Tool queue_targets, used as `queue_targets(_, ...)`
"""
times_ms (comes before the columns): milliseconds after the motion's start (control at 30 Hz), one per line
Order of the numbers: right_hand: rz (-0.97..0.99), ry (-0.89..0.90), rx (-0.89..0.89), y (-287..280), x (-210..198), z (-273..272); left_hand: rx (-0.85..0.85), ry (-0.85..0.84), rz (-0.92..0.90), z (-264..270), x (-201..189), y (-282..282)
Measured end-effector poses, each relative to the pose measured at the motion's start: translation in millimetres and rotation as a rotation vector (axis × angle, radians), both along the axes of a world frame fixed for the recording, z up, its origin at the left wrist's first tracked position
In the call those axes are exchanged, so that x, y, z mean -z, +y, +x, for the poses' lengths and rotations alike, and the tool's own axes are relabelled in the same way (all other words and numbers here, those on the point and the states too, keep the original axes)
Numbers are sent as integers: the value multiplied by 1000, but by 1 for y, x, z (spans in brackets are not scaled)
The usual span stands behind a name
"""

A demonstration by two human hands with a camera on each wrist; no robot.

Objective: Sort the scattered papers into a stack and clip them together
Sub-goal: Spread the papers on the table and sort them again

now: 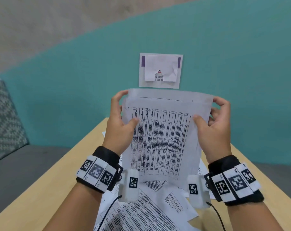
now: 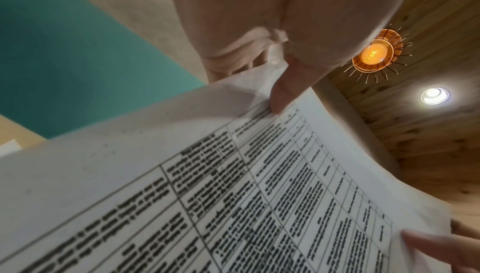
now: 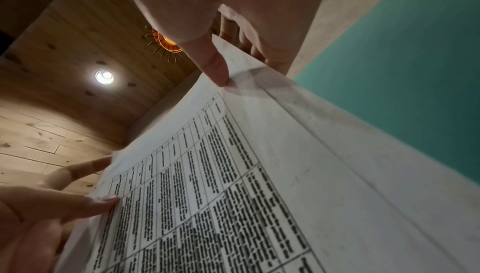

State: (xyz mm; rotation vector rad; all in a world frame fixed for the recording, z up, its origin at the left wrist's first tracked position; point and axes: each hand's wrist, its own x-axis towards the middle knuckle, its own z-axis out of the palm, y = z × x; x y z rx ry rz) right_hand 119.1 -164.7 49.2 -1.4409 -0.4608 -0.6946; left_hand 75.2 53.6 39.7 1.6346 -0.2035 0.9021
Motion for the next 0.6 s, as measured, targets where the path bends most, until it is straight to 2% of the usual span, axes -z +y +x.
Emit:
queue_targets(167,-47,-45,19,0,0,-4,-12,-10,-30,-2,-1,0)
queue_targets(300,-132,-109,47,-1,0,-1,-36,-20,51,-3,-4,-1)
queue_targets(433,-109,-63,47,-3,3,3,-29,-6,14,-1,-2,1)
queue_targets(600,-142,-58,58,-2,3,2,-29,-3,59,0,-1,3)
